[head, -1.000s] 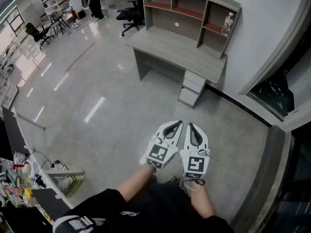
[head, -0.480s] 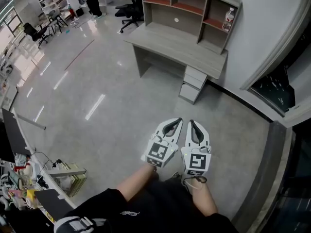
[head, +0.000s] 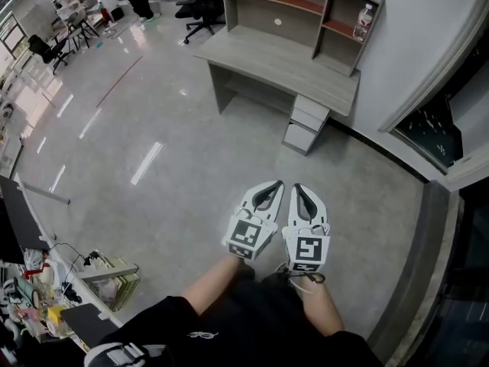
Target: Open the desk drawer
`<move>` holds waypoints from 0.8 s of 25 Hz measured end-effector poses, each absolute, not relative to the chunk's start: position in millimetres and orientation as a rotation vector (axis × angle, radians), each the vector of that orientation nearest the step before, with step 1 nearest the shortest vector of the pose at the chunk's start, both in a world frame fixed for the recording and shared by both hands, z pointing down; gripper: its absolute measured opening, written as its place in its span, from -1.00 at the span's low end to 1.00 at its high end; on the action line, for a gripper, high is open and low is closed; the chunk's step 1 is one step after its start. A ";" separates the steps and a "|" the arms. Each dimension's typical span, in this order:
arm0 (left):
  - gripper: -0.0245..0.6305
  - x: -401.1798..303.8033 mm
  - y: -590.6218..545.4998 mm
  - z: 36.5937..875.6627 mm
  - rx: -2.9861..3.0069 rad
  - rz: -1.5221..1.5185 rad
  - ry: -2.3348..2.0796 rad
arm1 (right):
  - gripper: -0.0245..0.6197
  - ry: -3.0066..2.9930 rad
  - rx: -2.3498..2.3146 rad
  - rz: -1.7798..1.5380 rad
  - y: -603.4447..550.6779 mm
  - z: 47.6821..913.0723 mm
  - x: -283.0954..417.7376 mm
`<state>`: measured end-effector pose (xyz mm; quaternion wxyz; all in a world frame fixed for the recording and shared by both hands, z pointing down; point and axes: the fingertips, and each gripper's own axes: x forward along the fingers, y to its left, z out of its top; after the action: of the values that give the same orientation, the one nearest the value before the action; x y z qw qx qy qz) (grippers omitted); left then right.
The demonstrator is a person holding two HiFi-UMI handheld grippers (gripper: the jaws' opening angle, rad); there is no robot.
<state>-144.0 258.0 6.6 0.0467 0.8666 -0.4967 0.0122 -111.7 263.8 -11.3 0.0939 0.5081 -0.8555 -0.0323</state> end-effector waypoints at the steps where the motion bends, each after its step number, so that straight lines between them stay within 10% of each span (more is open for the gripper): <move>1: -0.92 -149.3 258.0 6.5 2.646 0.035 -1.511 | -0.90 -2.535 1.506 -0.096 264.1 -10.9 -117.9; 20: -0.92 -168.6 224.5 16.8 2.666 0.017 -1.434 | -0.90 -2.489 1.553 -0.068 229.3 -1.4 -138.6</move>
<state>-168.6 224.5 16.8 0.0570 0.8793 -0.4729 0.0056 -138.6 229.3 -1.4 0.1034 0.5265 -0.8435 -0.0232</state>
